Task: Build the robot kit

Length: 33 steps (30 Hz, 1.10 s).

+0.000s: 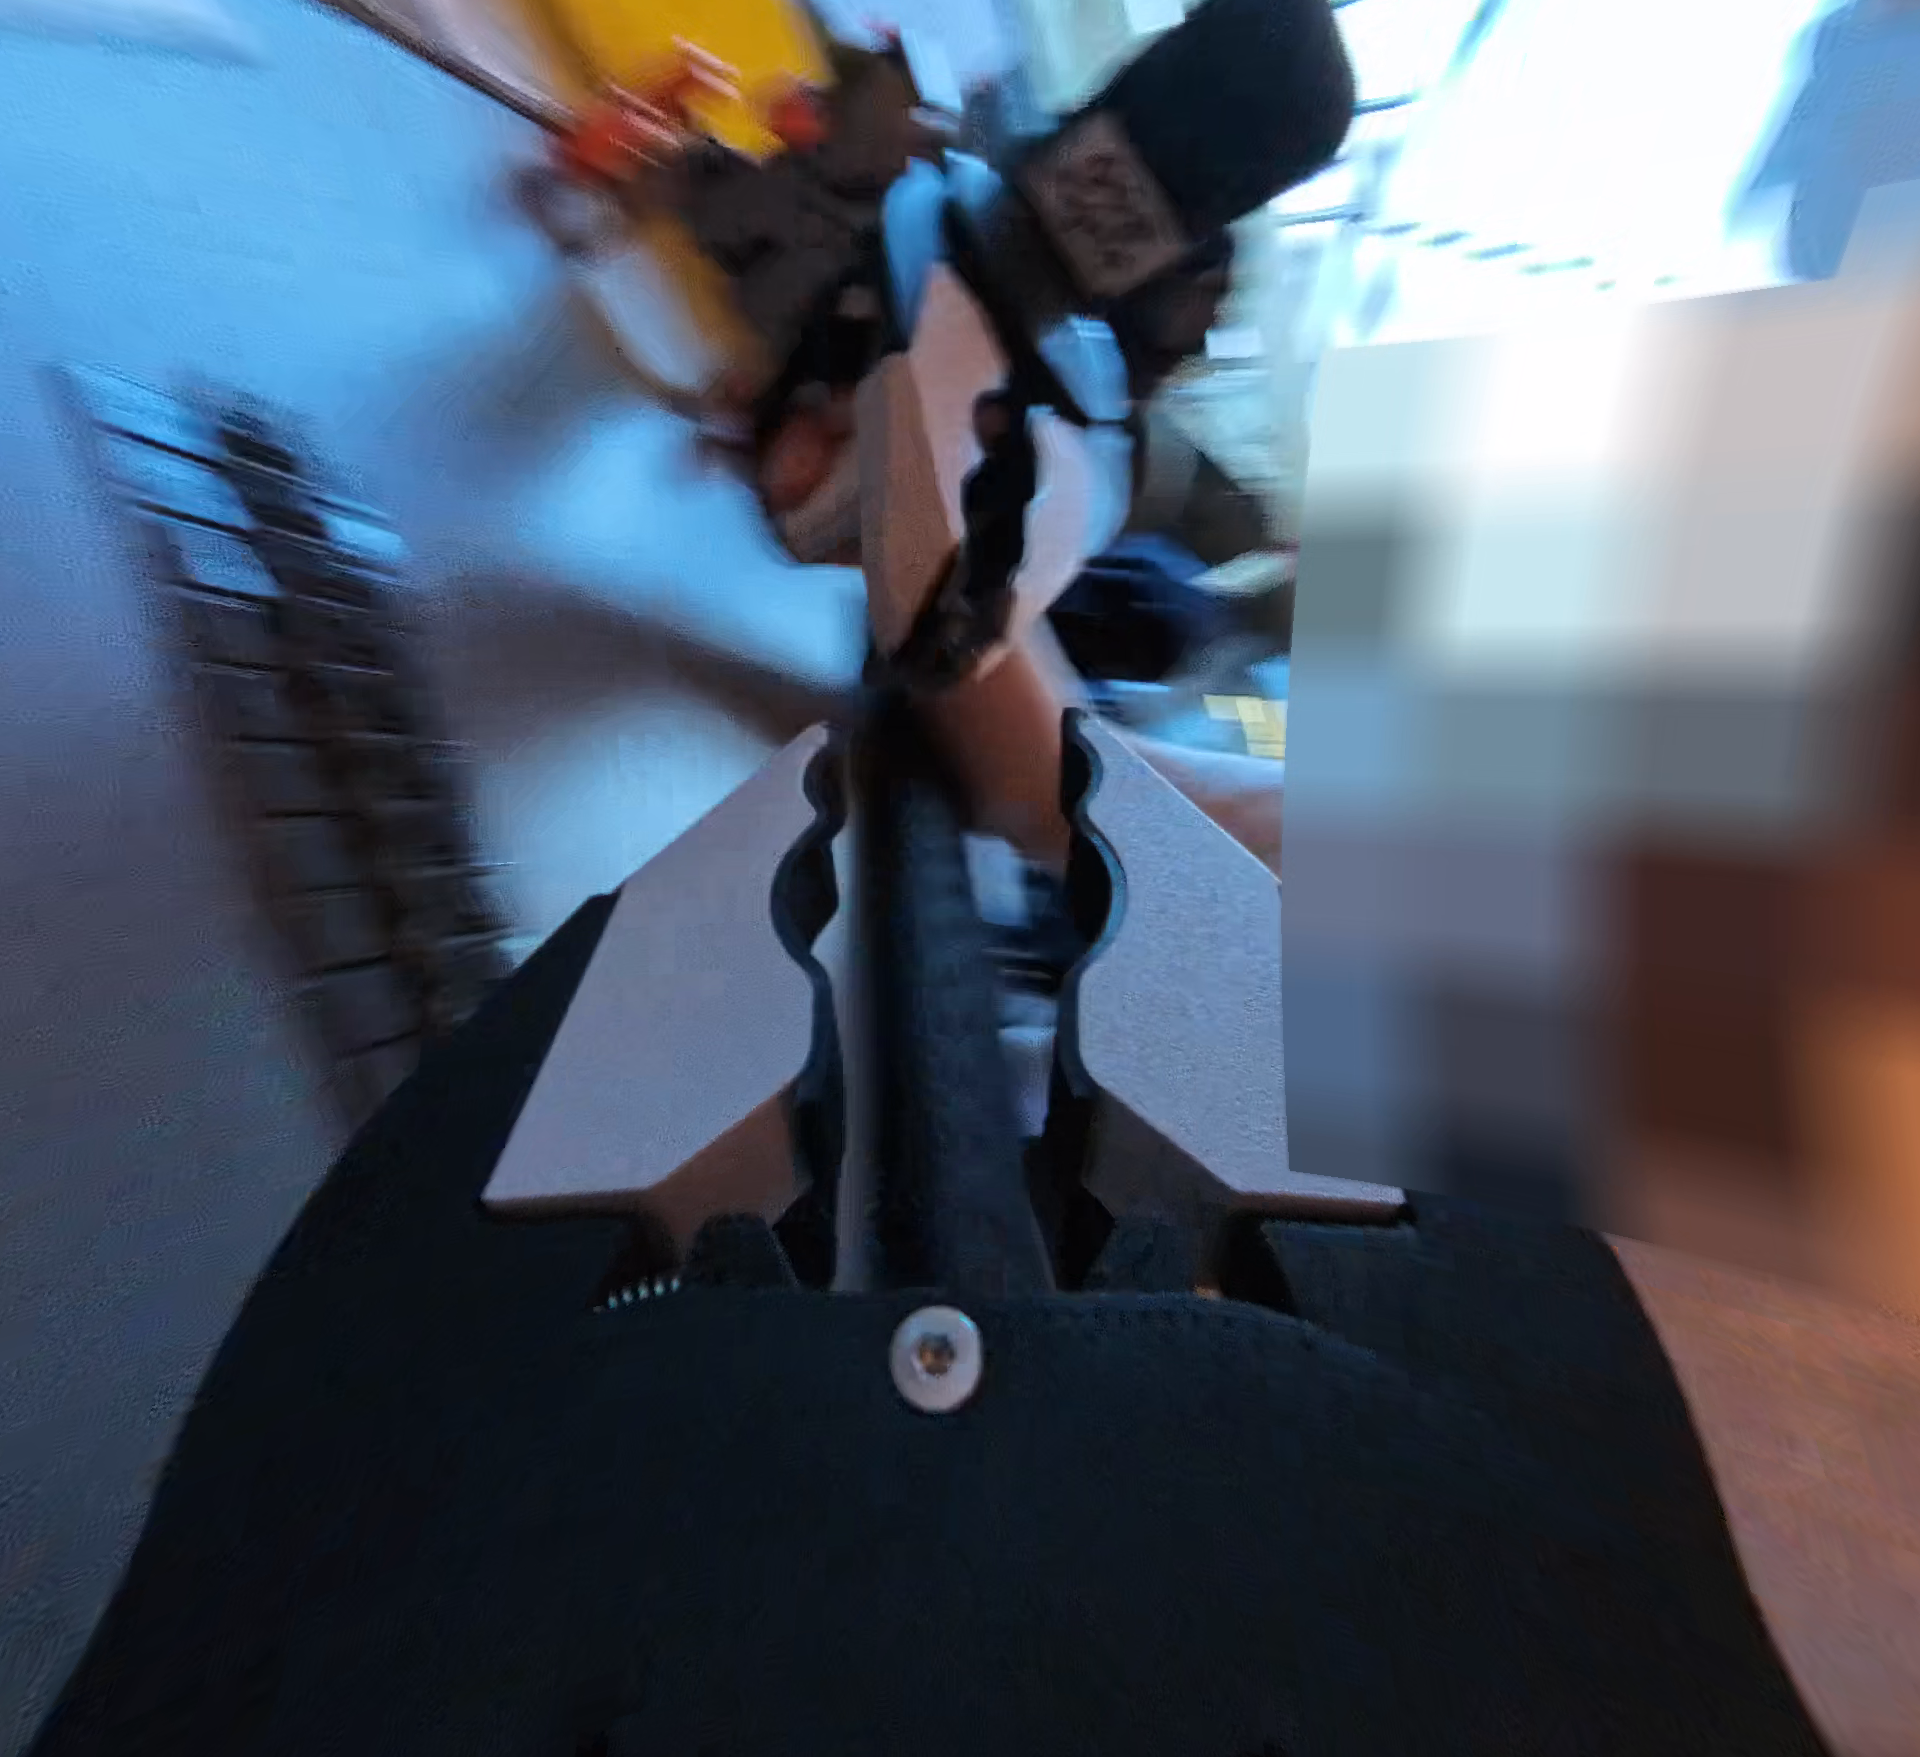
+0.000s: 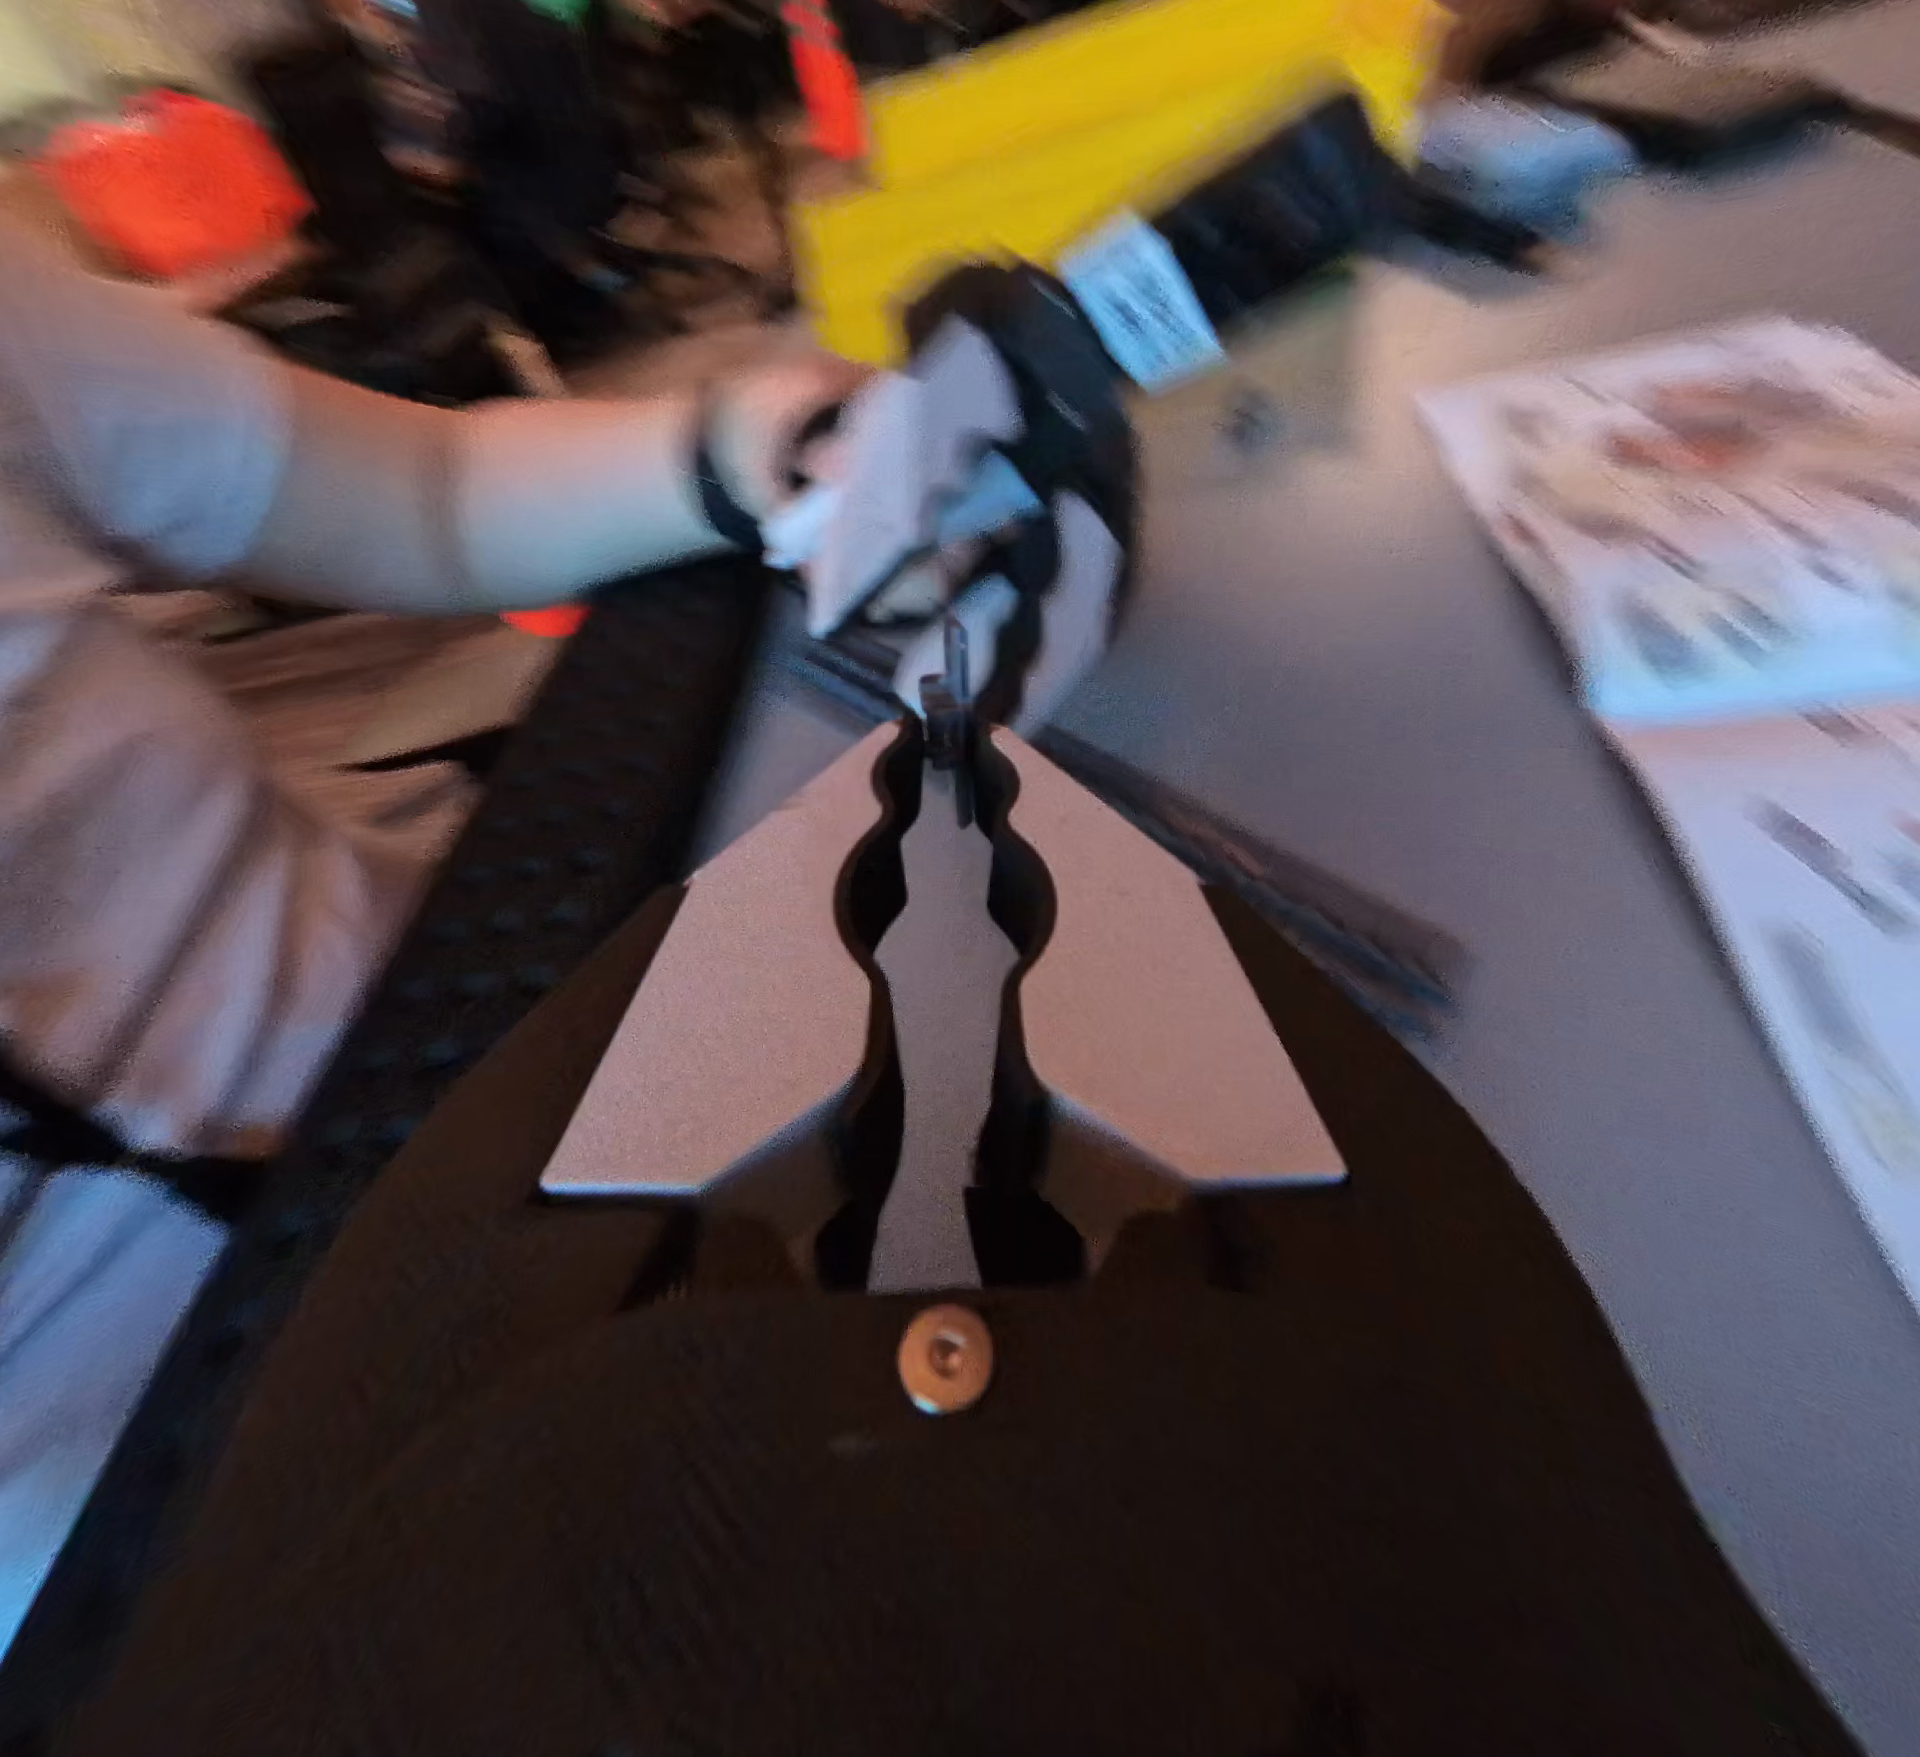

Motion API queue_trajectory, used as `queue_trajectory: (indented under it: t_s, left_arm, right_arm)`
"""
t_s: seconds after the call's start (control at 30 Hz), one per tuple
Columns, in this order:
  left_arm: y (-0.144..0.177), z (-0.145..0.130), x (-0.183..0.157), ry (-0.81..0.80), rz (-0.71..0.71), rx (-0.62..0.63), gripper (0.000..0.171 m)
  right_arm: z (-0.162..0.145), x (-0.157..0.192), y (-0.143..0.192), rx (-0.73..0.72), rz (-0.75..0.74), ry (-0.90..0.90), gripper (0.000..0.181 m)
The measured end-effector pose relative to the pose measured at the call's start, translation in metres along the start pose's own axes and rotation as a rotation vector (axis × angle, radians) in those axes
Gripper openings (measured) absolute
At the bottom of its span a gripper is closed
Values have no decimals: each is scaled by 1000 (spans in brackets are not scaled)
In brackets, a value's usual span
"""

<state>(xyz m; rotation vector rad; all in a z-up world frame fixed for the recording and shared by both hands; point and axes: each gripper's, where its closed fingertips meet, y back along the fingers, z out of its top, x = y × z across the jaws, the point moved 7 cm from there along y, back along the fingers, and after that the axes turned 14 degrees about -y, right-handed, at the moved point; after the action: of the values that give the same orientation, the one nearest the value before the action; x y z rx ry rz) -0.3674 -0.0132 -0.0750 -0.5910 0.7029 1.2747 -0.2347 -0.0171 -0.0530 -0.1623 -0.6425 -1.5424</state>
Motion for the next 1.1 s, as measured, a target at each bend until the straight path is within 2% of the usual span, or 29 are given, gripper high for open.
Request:
queue_trajectory:
  t_s: [0.03,0.1,0.13,0.23,0.33,0.43,0.63,0.77,0.83,0.97,1.1]
  left_arm:
    - [9,4,8,-124,190,30,44]
    - [24,12,18,-356,522,92,56]
    - [25,14,17,-434,605,116,61]
    - [10,13,16,-554,767,216,58]
    - [-9,7,22,-697,925,383,40]
    - [-26,8,30,-819,1055,528,41]
    - [-46,6,49,-814,1095,632,30]
    - [-47,4,49,-782,1072,624,17]
    - [-45,4,49,-782,1067,629,13]
    - [-44,2,46,-787,1034,582,13]
    - [-43,1,30,-899,1045,514,13]
  right_arm:
    - [-4,-13,5,42,-137,-35,7]
    - [-15,-36,15,137,-388,-138,7]
    - [-20,-43,19,153,-469,-197,7]
    - [-24,-48,23,129,-477,-390,8]
    - [-29,-59,33,111,-571,-477,8]
    - [-40,-67,36,135,-585,-590,8]
    - [-42,-72,38,130,-620,-600,9]
    - [-36,-73,40,102,-685,-533,34]
    - [-31,-71,40,75,-683,-500,36]
    - [-20,-66,33,-53,-533,-509,35]
    - [-23,-68,23,-87,-350,-620,38]
